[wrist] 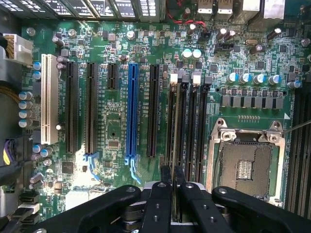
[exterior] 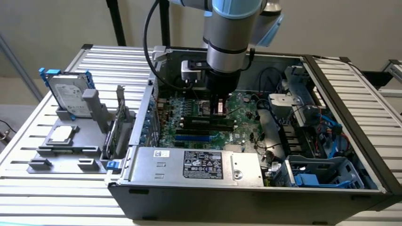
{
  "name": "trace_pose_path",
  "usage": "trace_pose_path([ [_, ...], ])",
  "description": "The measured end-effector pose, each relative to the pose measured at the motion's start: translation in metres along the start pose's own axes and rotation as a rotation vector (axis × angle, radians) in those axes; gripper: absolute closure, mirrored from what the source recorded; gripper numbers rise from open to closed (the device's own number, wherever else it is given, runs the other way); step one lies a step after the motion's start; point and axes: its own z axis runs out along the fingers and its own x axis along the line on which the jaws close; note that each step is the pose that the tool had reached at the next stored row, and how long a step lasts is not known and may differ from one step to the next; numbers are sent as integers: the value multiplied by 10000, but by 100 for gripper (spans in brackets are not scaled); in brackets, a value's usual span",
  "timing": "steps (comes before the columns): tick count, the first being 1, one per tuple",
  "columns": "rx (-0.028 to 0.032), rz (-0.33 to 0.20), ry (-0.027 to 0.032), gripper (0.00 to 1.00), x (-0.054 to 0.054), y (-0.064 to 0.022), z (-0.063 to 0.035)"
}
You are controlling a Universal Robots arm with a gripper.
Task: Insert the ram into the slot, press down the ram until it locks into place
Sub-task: 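Insert the ram into the slot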
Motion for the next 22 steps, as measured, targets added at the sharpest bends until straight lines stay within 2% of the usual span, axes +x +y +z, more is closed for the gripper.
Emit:
trace_pose_path([
  [22,0,-42,3,87,-4,-1,37],
])
